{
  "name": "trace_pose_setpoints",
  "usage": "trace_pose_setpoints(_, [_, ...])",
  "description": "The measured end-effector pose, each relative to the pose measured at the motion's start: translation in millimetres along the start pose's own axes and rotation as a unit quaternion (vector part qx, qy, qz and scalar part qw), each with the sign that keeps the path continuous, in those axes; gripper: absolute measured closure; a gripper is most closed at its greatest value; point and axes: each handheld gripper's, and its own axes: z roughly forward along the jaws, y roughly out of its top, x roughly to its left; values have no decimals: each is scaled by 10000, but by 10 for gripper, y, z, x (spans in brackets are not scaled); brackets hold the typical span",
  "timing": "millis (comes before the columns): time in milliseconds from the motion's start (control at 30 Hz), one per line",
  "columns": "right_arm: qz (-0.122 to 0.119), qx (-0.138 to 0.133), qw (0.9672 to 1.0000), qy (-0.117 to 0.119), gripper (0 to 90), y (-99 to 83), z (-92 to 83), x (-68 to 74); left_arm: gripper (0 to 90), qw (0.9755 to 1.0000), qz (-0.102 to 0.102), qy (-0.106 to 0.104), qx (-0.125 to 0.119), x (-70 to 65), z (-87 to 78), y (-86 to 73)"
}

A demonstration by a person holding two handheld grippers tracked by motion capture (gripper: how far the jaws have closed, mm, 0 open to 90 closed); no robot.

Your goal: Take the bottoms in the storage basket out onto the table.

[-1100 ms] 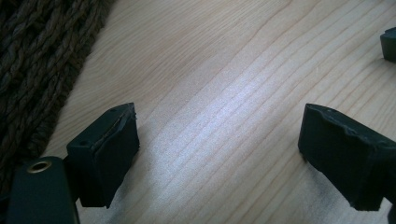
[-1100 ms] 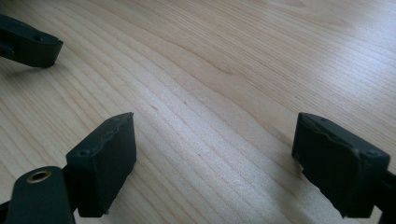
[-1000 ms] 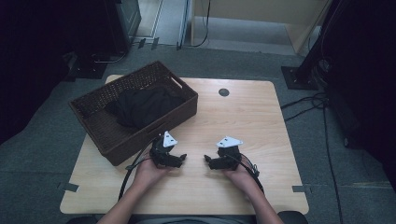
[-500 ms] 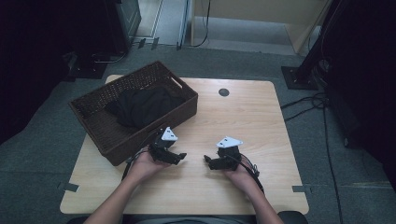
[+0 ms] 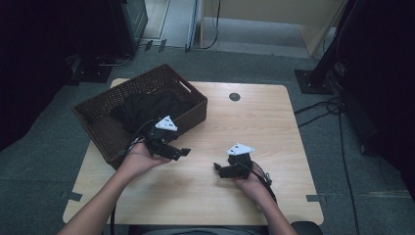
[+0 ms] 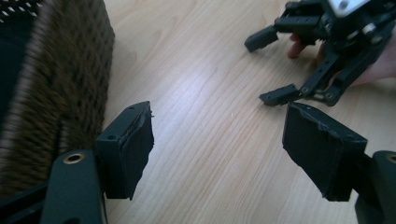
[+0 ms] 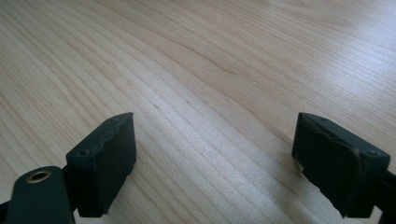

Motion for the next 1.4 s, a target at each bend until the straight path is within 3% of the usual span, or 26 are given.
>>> trace_pose_setpoints(67, [-1,-1,10000,3,135,0,0,0,254,10000,-6,-51,34,44,-68,45])
trace_pose_setpoints(300, [5,4,10000,9,135,1,0,0,277,9999,4,127,68,198,-304,166])
trace_pose_setpoints(433, [11,13,10000,3,135,1,-2,1,290,9998,-33,161,-68,307,-425,212])
trace_pose_setpoints(500, [15,18,10000,3,135,1,-3,2,302,9997,-116,145,-142,412,-482,227])
trace_pose_setpoints(600, [11,19,10000,8,135,1,-3,1,309,9992,-187,298,-211,611,-557,232])
trace_pose_setpoints(767, [37,37,10000,13,135,1,-7,9,317,9983,-179,555,-91,912,-644,207])
trace_pose_setpoints(833, [40,36,10000,11,135,1,-7,9,317,9980,-321,545,-40,1037,-670,183])
trace_pose_setpoints(933, [37,33,10000,8,135,1,-6,8,283,9971,-369,660,-4,1202,-694,130])
trace_pose_setpoints(1033, [41,35,10000,9,135,1,-7,9,195,9956,-576,735,-4,1358,-689,52])
trace_pose_setpoints(1133, [37,35,10000,9,135,0,-7,8,127,9933,-752,878,83,1486,-651,-41])
trace_pose_setpoints(1233, [38,34,10000,10,135,1,-7,8,49,9889,-1079,1013,155,1600,-586,-131])
trace_pose_setpoints(1367, [39,36,10000,9,135,1,-7,8,0,9804,-1422,1321,331,1724,-460,-244])
trace_pose_setpoints(1400, [42,35,10000,10,135,1,-7,9,0,9777,-1595,1321,339,1774,-418,-289])
